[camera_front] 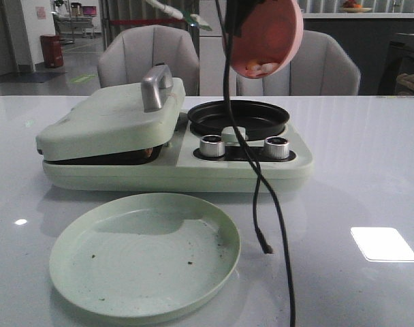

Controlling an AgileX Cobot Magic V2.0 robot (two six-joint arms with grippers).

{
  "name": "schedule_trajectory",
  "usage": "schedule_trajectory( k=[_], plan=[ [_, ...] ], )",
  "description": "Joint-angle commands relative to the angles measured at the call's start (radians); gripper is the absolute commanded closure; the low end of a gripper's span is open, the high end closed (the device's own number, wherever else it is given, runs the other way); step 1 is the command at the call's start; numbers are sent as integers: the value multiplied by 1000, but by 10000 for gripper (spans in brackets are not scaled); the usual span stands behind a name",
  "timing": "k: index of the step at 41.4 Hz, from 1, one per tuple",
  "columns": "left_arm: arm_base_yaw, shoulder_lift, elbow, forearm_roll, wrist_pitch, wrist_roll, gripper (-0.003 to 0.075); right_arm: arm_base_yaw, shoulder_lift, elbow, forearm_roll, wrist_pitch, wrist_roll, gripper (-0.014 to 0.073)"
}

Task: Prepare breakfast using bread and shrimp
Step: 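Lift the pink bowl with the right gripper and tip shrimp into the pan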

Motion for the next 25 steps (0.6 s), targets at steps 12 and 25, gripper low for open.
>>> schedule_trajectory(
  k=[12, 25],
  plan=[
    [-10, 0, -26, -42, -61, 2, 619, 17, -70, -45, -344, 93, 42, 544],
    [-10, 0, -26, -42, -61, 2, 619, 18, -112, -46, -344, 76, 32, 544]
  ],
)
